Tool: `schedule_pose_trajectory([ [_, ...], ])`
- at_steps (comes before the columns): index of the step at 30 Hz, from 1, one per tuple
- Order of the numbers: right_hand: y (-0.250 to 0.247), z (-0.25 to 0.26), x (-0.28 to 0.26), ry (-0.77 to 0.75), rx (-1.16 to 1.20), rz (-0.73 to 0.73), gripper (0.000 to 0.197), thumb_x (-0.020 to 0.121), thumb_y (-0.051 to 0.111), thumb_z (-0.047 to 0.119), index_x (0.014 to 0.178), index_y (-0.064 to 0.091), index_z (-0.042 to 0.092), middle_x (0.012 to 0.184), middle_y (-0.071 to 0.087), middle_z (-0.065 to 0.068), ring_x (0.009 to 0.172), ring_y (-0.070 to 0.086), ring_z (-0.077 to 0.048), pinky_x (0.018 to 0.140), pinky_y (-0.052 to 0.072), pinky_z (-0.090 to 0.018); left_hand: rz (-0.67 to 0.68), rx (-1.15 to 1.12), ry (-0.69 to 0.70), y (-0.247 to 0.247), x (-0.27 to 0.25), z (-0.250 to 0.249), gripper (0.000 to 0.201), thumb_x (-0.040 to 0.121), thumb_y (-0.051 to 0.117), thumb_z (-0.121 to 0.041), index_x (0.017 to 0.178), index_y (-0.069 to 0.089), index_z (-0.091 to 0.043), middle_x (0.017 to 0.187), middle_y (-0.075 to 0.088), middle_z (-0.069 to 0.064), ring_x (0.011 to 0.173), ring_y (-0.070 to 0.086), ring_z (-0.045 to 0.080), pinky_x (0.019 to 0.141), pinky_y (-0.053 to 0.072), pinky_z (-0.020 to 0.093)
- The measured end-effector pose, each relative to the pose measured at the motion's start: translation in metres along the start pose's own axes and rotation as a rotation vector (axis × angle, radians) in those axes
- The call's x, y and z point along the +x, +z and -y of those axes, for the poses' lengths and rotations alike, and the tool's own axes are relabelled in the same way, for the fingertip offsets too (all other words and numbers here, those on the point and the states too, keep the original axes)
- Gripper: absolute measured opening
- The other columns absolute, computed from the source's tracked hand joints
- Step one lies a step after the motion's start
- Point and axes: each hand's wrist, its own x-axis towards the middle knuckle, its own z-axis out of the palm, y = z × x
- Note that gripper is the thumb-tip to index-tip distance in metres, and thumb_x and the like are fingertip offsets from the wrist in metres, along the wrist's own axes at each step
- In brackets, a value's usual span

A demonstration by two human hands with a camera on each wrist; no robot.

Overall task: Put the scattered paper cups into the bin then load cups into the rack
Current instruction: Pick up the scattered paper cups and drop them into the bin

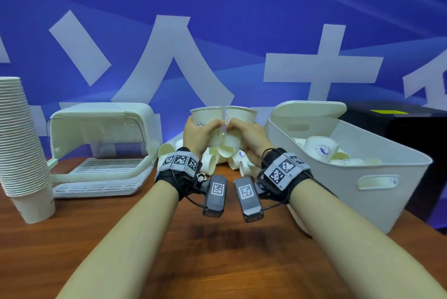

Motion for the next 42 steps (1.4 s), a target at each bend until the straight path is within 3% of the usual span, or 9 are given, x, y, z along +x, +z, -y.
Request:
schedule_pose_trajectory([
  [8,-0.029,0.051,-0.009,-0.101,-0.045,-0.121,0.010,0.074,0.072,0.014,0.082,0.066,0.013,0.071,0.064,-0.001,0.063,0.061,-0.015,0.058,0.050,-0.025,0.118,-0.062,-0.023,0.051,0.001,-0.034,0.078,0.050,0.085,-0.030,0.115,0.056,0.001,0.098,0.069,0.019,0.082,0.069,0.030,0.075,0.059,0.047],
  [12,-0.054,0.063,-0.010,-0.112,-0.097,-0.229,0.024,0.074,0.075,0.020,0.094,0.065,0.011,0.072,0.063,-0.001,0.063,0.060,-0.015,0.065,0.051,-0.029,0.168,-0.047,-0.109,0.081,-0.002,-0.038,0.078,0.061,0.072,-0.032,0.124,0.031,-0.010,0.100,0.056,0.005,0.088,0.063,0.025,0.078,0.056,0.048],
  [15,-0.074,0.071,-0.012,-0.079,-0.100,-0.299,0.046,0.063,0.076,0.027,0.102,0.062,0.009,0.096,0.065,-0.007,0.073,0.064,-0.020,0.067,0.054,-0.033,0.211,-0.001,-0.129,0.104,-0.006,-0.034,0.062,0.081,0.061,-0.015,0.128,0.021,-0.013,0.089,0.044,-0.001,0.080,0.055,0.019,0.072,0.053,0.040],
  [19,-0.098,0.075,-0.016,-0.023,-0.083,-0.334,0.080,0.046,0.069,0.034,0.120,0.054,0.010,0.126,0.058,-0.011,0.083,0.069,-0.023,0.054,0.056,-0.033,0.272,0.111,-0.076,0.128,-0.017,-0.031,0.065,0.082,0.066,-0.010,0.127,0.020,-0.011,0.095,0.047,0.003,0.083,0.059,0.019,0.071,0.056,0.036],
  [25,-0.128,0.078,-0.022,-0.015,-0.130,-0.421,0.024,0.079,0.067,0.027,0.089,0.046,0.021,0.109,0.064,-0.009,0.093,0.066,-0.025,0.076,0.055,-0.037,0.351,0.177,-0.040,0.153,-0.032,-0.024,0.080,0.073,0.075,-0.035,0.136,0.030,-0.013,0.115,0.057,0.006,0.105,0.061,0.023,0.092,0.052,0.040],
  [29,-0.148,0.076,-0.022,0.028,-0.189,-0.431,0.033,0.085,0.063,0.030,0.114,0.056,0.014,0.112,0.065,-0.009,0.094,0.066,-0.026,0.074,0.055,-0.036,0.393,0.343,-0.014,0.176,-0.028,-0.005,0.097,0.045,0.066,-0.052,0.131,0.038,-0.017,0.122,0.055,0.010,0.108,0.058,0.026,0.092,0.051,0.044],
  [33,-0.163,0.077,-0.024,0.079,-0.268,-0.439,0.033,0.088,0.058,0.024,0.118,0.057,0.010,0.100,0.064,-0.010,0.073,0.063,-0.025,0.063,0.053,-0.032,0.456,0.454,-0.016,0.180,-0.044,-0.012,0.105,0.078,0.069,-0.024,0.150,-0.005,-0.010,0.134,0.050,0.010,0.115,0.054,0.026,0.089,0.043,0.029],
  [37,-0.178,0.076,-0.023,0.150,-0.356,-0.468,0.023,0.088,0.055,0.018,0.110,0.054,0.012,0.106,0.059,-0.012,0.072,0.064,-0.025,0.060,0.054,-0.031,0.460,0.565,0.044,0.186,-0.044,-0.005,0.079,0.086,0.065,-0.021,0.143,0.011,-0.013,0.116,0.054,0.011,0.089,0.055,0.025,0.071,0.045,0.029],
  [42,-0.190,0.064,-0.019,0.261,-0.400,-0.486,0.036,0.087,0.057,0.014,0.122,0.048,0.011,0.121,0.057,-0.013,0.096,0.065,-0.031,0.077,0.059,-0.043,0.513,0.776,0.106,0.193,-0.037,0.008,0.060,0.088,0.062,-0.027,0.139,0.030,-0.024,0.123,0.059,0.009,0.100,0.061,0.027,0.075,0.045,0.029],
])
